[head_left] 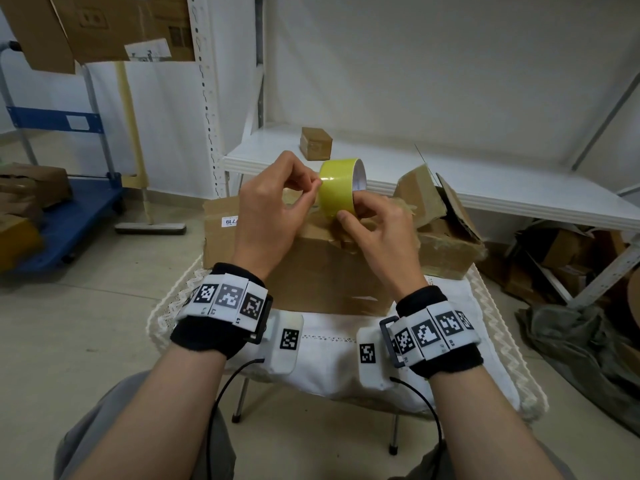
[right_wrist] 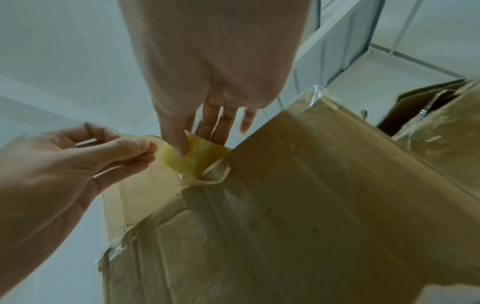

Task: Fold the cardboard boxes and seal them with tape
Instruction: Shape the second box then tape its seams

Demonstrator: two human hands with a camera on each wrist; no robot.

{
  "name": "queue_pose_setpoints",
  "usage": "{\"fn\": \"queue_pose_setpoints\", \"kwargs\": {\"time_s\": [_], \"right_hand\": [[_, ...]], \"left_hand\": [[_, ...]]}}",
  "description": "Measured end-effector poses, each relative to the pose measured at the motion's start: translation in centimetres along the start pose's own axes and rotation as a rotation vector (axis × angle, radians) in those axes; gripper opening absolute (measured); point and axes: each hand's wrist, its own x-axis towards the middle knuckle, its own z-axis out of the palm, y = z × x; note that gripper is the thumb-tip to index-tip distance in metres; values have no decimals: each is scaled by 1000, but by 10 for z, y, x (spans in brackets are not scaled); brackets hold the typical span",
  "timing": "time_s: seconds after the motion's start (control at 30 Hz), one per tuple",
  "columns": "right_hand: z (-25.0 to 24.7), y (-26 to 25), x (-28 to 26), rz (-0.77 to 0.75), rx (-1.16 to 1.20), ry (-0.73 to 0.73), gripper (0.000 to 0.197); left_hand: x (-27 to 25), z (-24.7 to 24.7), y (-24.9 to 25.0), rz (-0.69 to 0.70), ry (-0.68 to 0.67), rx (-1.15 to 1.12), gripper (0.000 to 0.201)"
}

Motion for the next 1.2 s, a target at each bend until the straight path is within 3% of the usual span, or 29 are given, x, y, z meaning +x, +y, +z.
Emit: {"fn": "queue_pose_setpoints", "kwargs": {"time_s": [0.23,0.43,0.57,0.77,1.0,1.2], "right_hand": [[4,0,4,11,-4,27,13],[3,6,2,-3,-97,-143,26],[-4,2,5,-54,-124,-35,17],[-14,0,11,61,-120,110,41],[-12,8,10,38,-72,23,47],[-13,11,7,131,-20,-110,42]], "left_hand": [[1,0,0,-120,-169,-135,35],[1,1,-1,-229,-69,-154,43],[6,0,0,-314,33,-281,49],[9,1,-2,-399,78,-378,50],[9,-7,-13,-635,-109,-455,59],[6,-8,-12,-655,-324,-409,46]]}}
